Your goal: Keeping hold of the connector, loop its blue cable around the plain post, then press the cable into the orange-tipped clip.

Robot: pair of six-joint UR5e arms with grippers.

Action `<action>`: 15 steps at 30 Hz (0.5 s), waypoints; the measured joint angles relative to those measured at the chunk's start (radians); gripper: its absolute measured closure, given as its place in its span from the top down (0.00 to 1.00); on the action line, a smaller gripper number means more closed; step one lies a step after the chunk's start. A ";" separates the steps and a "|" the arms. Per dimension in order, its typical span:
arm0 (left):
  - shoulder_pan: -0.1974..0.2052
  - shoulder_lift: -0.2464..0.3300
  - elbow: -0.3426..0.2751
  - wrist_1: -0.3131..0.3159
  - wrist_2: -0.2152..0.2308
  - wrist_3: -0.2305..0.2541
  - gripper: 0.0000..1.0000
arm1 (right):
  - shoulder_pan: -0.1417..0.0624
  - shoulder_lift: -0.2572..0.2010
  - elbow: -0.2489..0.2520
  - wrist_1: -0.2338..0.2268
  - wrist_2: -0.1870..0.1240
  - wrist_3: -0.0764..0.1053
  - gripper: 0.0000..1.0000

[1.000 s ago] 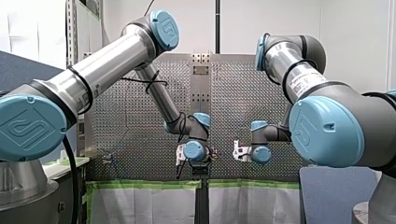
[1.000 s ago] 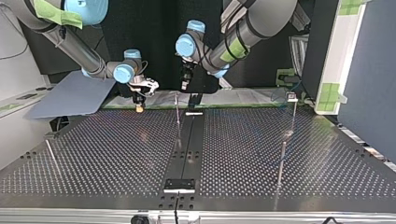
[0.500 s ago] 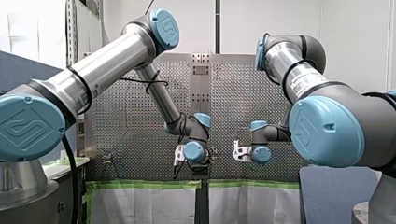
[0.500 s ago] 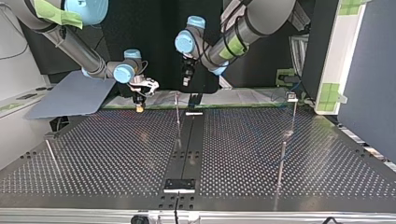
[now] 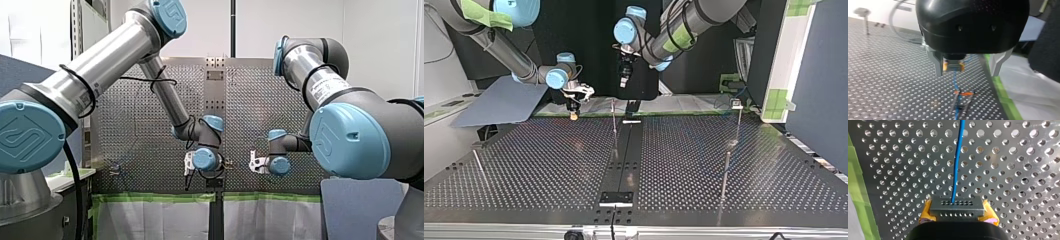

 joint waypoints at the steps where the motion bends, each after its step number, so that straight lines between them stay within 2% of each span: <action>1: 0.002 0.008 -0.007 0.007 -0.001 -0.008 0.90 | 0.000 0.000 0.000 0.001 0.000 0.000 0.00; 15: 0.030 0.144 -0.144 0.145 0.023 -0.144 0.90 | 0.007 0.000 0.000 0.009 0.000 0.001 0.00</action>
